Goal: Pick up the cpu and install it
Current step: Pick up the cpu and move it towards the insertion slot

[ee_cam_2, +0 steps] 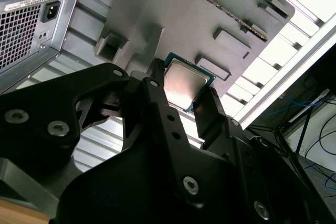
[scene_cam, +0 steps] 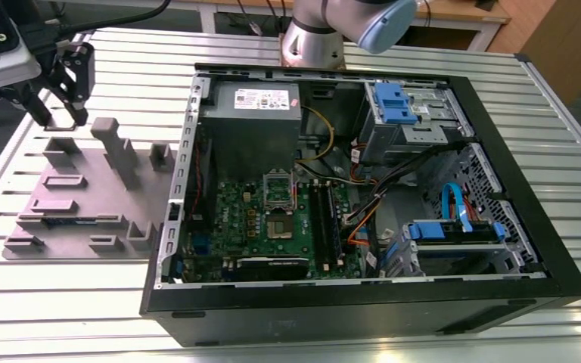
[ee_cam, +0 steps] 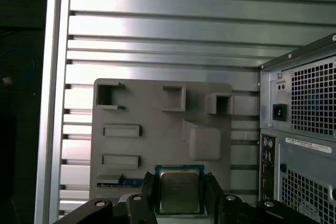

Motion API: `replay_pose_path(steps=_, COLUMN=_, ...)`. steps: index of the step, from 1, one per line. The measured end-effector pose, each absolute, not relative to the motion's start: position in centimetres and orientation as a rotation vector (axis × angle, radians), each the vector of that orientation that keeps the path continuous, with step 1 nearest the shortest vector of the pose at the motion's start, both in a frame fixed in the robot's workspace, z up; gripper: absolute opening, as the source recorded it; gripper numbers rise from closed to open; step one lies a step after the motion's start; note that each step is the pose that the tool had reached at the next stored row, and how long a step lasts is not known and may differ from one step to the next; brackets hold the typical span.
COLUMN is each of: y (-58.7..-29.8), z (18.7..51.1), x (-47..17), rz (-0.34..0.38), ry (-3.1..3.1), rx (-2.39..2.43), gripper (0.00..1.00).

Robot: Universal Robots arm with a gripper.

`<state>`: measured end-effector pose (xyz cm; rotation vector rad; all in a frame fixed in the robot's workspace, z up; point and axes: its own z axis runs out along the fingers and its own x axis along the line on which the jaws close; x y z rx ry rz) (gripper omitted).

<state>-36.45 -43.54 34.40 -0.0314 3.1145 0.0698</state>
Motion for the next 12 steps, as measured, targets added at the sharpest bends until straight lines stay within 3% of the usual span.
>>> replay_pose_path(steps=12, y=-43.5, z=34.4, x=-34.7, rz=0.070, ry=3.115, rx=-0.031, gripper=0.47)
